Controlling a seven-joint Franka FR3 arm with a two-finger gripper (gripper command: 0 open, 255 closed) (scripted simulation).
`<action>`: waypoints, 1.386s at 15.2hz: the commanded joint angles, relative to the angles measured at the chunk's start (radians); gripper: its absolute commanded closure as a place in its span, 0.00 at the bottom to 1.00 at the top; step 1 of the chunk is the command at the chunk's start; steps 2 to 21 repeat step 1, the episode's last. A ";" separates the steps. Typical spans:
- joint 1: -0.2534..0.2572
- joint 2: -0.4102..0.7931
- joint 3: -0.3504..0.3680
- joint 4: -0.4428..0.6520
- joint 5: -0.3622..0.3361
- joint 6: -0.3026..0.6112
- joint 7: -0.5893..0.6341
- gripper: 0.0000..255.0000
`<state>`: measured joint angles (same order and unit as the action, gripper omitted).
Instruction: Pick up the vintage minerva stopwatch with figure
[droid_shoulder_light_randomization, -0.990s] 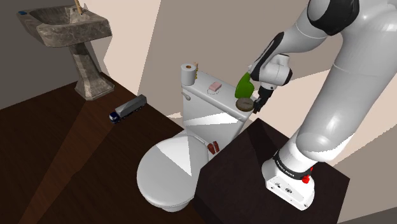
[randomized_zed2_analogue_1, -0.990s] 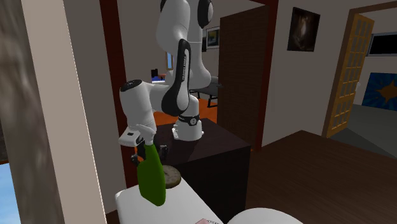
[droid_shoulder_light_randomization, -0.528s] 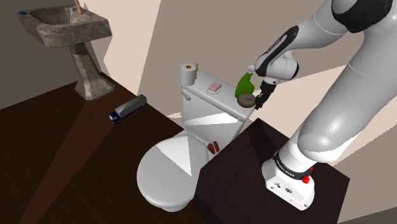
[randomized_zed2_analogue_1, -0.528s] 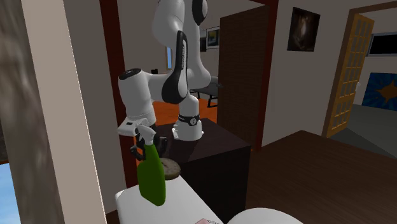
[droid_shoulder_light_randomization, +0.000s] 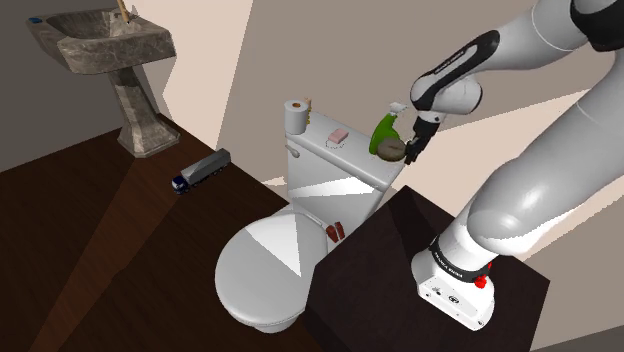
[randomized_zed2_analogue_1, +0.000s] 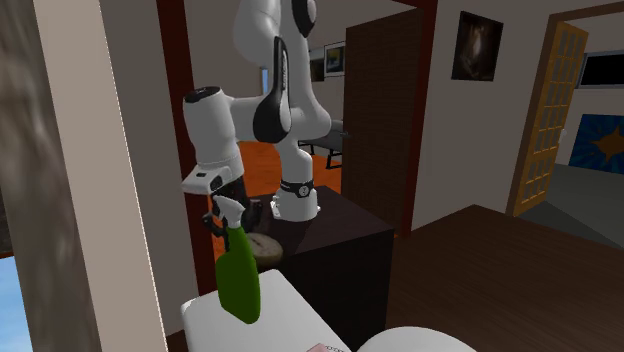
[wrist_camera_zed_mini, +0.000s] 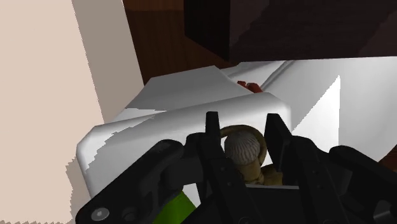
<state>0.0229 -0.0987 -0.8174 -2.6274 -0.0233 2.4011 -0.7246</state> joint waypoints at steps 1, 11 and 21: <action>-0.003 -0.009 0.001 0.003 -0.010 -0.010 0.007 1.00; -0.003 -0.009 0.001 0.003 -0.010 -0.010 0.007 1.00; -0.003 -0.009 0.001 0.003 -0.010 -0.010 0.007 1.00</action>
